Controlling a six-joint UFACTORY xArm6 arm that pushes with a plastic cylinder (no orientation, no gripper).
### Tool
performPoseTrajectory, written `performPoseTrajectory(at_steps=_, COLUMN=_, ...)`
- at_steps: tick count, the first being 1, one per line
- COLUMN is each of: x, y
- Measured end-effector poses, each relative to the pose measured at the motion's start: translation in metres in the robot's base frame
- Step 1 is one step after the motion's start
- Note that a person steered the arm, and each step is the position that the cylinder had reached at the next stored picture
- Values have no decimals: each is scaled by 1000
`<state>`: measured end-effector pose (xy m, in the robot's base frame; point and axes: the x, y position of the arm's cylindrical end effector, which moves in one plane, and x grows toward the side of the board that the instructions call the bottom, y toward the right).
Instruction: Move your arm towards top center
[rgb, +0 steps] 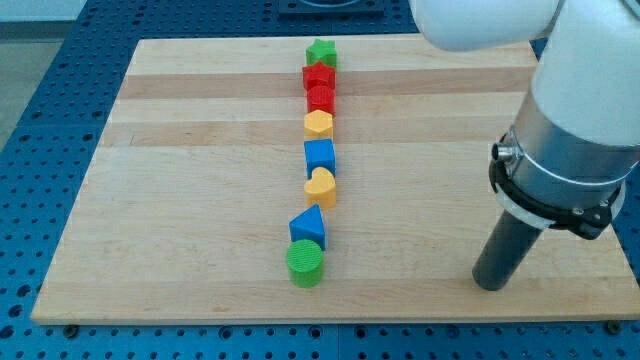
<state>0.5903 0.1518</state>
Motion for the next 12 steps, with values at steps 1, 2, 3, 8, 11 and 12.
performPoseTrajectory(at_steps=1, x=0, y=0)
performPoseTrajectory(at_steps=2, x=5, y=-1)
performPoseTrajectory(at_steps=3, x=25, y=-26)
performPoseTrajectory(at_steps=8, x=-53, y=-264)
performPoseTrajectory(at_steps=11, x=-227, y=-274)
performPoseTrajectory(at_steps=12, x=-274, y=-273)
